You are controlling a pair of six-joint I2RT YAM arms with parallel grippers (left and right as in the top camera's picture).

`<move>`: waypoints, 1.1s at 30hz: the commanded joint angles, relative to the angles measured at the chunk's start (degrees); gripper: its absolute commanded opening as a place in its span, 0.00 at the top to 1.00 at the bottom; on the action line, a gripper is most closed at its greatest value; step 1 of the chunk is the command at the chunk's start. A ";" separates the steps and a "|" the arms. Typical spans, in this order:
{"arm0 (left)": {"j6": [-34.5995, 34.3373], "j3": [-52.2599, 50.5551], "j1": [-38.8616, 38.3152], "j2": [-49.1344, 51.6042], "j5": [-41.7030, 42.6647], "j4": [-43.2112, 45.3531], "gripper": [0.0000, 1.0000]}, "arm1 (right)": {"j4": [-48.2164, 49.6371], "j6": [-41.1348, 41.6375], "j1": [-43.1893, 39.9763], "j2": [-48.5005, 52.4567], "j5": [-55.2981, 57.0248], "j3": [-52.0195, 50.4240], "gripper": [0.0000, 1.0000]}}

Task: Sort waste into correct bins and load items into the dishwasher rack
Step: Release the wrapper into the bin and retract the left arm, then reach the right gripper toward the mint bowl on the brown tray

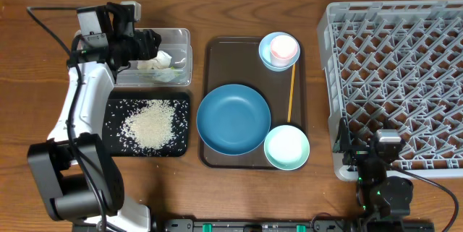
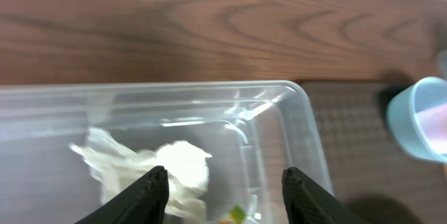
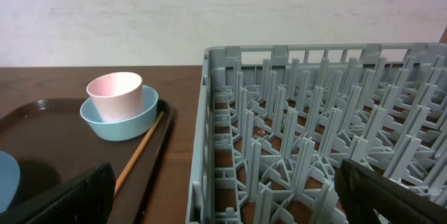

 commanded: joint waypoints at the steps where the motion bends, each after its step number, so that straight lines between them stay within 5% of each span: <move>1: -9.92 -0.50 0.17 -4.59 4.24 -0.13 0.44 | -0.15 0.37 0.57 -0.09 0.37 -0.11 0.01; 8: -18.88 -0.50 3.87 -13.38 0.83 -1.51 0.44 | -0.15 0.39 0.57 -0.09 0.39 -0.11 0.01; 12: -33.68 -0.50 10.80 -17.35 -12.59 -8.87 0.40 | -0.15 0.39 0.57 -0.09 0.39 -0.11 0.01; 14: -37.59 -0.50 14.32 -18.25 -16.09 -12.35 0.23 | -0.15 0.37 0.57 -0.09 0.37 -0.11 0.01; 22: -37.94 -0.50 24.39 -18.14 -16.46 -19.30 0.15 | -0.15 0.39 0.57 -0.09 0.39 -0.11 0.01; 33: -37.94 -0.52 26.16 -18.05 -16.44 -19.65 0.13 | -0.15 0.39 0.57 -0.09 0.37 -0.11 0.01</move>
